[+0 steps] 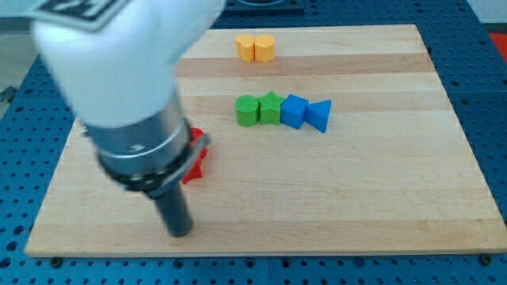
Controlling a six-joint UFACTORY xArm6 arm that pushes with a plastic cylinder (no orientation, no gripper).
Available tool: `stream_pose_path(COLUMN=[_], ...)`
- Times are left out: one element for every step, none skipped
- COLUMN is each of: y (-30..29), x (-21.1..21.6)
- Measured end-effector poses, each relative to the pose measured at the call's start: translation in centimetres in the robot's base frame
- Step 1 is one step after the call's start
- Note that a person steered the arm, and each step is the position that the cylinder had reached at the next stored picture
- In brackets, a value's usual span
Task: Move both the yellow blocks diagonally to the top left side of the green blocks
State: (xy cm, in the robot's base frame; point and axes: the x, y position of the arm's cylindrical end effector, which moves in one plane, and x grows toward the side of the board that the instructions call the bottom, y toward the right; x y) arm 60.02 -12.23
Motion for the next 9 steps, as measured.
stream_pose_path(y=[-3.2,-5.1,-6.2,-6.4,-11.8,-16.6,-16.3,-10.9,-0.9], x=[0.0,-0.4,-0.6,-0.6,-4.8,-12.9,-19.9,-25.2,-26.5])
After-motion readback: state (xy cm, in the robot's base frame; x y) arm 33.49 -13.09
